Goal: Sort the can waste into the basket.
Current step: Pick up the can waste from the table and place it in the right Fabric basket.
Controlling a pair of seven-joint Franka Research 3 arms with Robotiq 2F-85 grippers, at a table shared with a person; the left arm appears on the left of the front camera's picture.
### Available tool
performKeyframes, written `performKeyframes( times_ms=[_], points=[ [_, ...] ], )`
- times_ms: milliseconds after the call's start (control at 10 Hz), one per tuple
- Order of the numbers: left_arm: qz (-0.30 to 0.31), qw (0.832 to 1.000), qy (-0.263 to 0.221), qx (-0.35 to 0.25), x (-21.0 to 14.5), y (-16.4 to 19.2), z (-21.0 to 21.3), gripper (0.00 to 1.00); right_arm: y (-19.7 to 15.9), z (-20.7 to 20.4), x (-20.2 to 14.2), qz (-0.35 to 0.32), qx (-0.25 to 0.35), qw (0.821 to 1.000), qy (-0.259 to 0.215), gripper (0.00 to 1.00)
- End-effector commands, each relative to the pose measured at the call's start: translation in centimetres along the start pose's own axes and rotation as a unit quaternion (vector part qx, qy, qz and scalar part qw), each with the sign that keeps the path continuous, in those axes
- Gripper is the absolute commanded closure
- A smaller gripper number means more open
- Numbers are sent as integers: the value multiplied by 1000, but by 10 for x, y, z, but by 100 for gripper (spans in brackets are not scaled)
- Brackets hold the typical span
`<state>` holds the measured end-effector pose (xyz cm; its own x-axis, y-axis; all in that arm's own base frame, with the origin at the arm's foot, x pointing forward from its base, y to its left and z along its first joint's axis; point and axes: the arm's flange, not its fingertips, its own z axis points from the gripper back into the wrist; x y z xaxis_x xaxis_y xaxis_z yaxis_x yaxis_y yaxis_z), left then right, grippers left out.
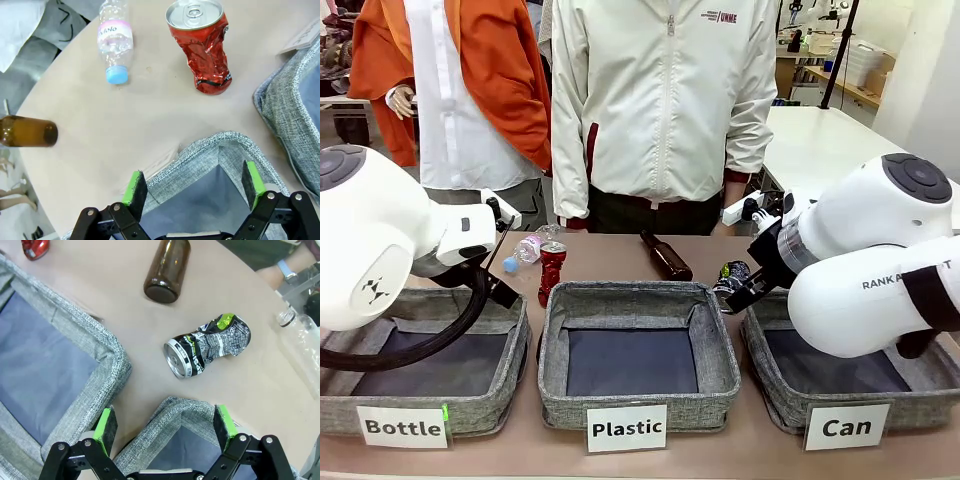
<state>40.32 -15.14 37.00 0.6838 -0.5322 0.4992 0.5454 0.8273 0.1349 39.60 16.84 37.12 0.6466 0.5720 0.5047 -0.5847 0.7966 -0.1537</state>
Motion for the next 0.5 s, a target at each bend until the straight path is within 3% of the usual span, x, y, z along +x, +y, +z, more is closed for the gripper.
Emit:
performKeyframes(
  times_ms=[0, 400],
  points=[
    [0, 1000, 0, 0, 0, 0, 0, 2, 0, 0, 0, 0, 0, 1000, 0, 0],
    [0, 1000, 0, 0, 0, 0, 0, 2, 0, 0, 0, 0, 0, 1000, 0, 0]
  ],
)
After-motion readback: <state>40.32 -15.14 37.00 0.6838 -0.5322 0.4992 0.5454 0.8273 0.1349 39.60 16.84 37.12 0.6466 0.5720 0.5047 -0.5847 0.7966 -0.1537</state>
